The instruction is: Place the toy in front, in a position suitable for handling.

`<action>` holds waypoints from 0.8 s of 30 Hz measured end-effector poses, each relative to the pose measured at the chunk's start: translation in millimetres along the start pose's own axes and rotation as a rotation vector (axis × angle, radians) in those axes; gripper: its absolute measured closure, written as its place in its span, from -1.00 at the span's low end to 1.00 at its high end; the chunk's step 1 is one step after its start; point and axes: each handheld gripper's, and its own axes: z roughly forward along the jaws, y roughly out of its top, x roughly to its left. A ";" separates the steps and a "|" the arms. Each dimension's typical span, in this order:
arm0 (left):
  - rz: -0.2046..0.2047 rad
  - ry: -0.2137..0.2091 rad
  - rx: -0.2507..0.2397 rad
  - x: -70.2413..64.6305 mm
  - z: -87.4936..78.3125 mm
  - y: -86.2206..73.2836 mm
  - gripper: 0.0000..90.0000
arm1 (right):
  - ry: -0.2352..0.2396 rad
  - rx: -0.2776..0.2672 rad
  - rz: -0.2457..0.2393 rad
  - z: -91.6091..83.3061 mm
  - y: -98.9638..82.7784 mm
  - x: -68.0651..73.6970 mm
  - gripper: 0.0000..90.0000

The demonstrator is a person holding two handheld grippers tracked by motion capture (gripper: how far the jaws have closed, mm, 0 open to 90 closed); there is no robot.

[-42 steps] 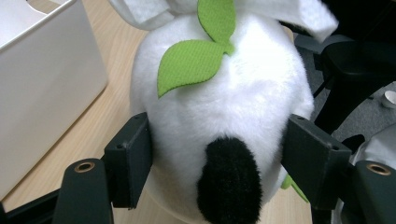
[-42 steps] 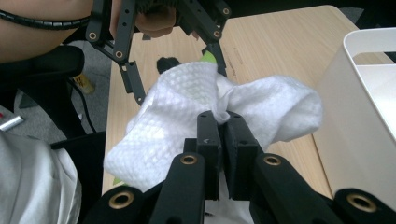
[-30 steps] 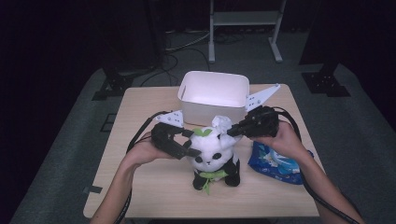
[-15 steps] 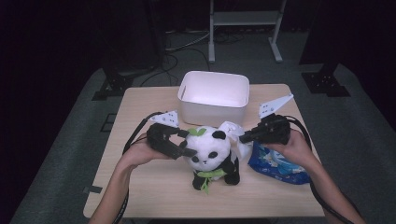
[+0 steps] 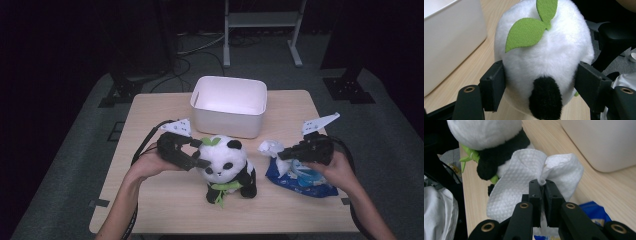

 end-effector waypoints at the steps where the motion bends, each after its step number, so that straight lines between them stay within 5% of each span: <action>1: 0.001 0.001 0.002 -0.2 0.0 0.3 -0.36 | -0.005 0.001 0.005 -1.6 -2.6 -0.7 0.87; 15: -0.001 0.001 0.011 0.1 -0.5 0.9 -0.36 | -0.120 0.048 0.085 -23.3 -41.8 -18.6 0.82; 24: -0.003 0.000 0.018 0.9 -0.4 2.0 -0.36 | -0.126 0.035 0.106 -30.4 -52.9 -20.7 0.74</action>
